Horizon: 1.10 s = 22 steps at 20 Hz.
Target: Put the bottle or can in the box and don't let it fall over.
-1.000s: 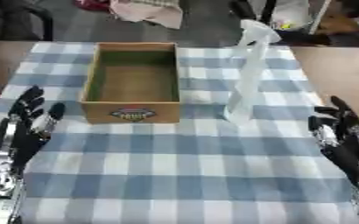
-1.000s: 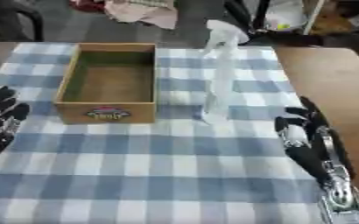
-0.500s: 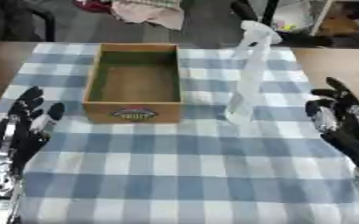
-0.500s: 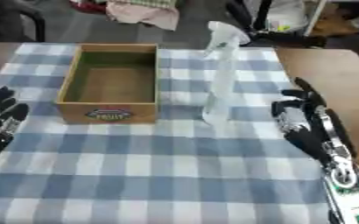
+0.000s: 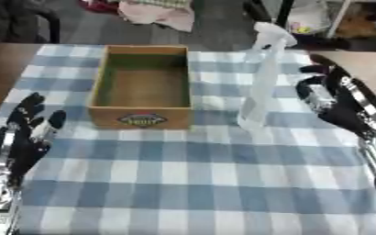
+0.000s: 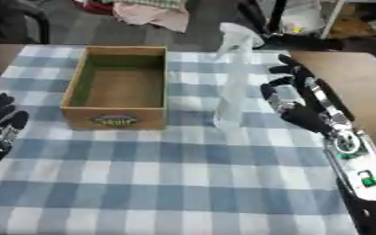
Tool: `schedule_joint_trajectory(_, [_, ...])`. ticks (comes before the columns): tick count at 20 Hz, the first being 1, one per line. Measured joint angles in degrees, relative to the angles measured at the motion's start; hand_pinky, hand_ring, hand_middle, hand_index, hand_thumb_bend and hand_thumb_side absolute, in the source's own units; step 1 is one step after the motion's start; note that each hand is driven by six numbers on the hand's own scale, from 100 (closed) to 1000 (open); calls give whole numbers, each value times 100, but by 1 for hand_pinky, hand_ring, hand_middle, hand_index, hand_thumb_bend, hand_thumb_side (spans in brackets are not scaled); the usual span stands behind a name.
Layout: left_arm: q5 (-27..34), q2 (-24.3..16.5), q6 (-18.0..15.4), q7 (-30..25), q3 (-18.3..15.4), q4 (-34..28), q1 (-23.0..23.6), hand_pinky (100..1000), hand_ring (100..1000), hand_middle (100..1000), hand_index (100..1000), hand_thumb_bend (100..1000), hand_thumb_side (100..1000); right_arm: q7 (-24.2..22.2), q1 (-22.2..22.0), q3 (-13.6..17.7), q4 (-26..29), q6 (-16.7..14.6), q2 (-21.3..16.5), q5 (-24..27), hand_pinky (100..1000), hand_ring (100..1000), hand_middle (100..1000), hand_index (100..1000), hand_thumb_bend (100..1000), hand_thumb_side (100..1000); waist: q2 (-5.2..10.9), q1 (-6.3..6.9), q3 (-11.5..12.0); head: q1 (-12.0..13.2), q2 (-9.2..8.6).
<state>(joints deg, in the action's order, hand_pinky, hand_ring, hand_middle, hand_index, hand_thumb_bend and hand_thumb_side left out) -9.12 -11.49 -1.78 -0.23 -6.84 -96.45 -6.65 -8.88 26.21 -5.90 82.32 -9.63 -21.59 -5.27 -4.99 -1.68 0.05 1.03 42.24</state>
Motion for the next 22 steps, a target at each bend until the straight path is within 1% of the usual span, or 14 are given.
schedule_joint_trajectory(5, [0, 0, -3, -9, 27, 0, 2, 934, 945, 887, 957, 605, 640, 25, 377, -21, -527, -29, 0, -130, 1000, 809, 891, 1000, 281, 511, 1, -4, 49, -43, 0])
schedule_joint_trajectory(9, [0, 0, -13, -28, 29, 1, 3, 935, 945, 888, 957, 604, 641, 146, 559, -20, -879, -53, 21, -299, 1000, 810, 896, 1000, 282, 515, 1, -17, 84, -66, 0])
schedule_joint_trajectory(10, [0, 0, -14, -32, 29, 1, 3, 935, 945, 888, 957, 604, 641, 175, 593, -20, -960, -57, 25, -337, 1000, 811, 898, 1000, 281, 498, 1, -18, 93, -68, 0])
schedule_joint_trajectory(11, [0, 0, -13, -35, 29, 1, 3, 935, 945, 888, 957, 603, 641, 198, 629, -20, -1047, -56, 36, -379, 1000, 810, 897, 1000, 284, 519, 1, -18, 107, -71, 0])
schedule_joint_trajectory(16, [0, 1, -11, -55, 32, 1, 3, 936, 945, 889, 958, 604, 641, 263, 807, -45, -1514, -71, 176, -583, 1000, 809, 893, 1000, 286, 524, 0, -21, 151, -93, 0])
schedule_joint_trajectory(22, [0, 1, -22, -77, 43, 1, 3, 936, 945, 890, 958, 602, 641, 310, 934, -48, -1921, -125, 298, -743, 1000, 804, 884, 1000, 289, 529, -5, -22, 182, -112, 0])
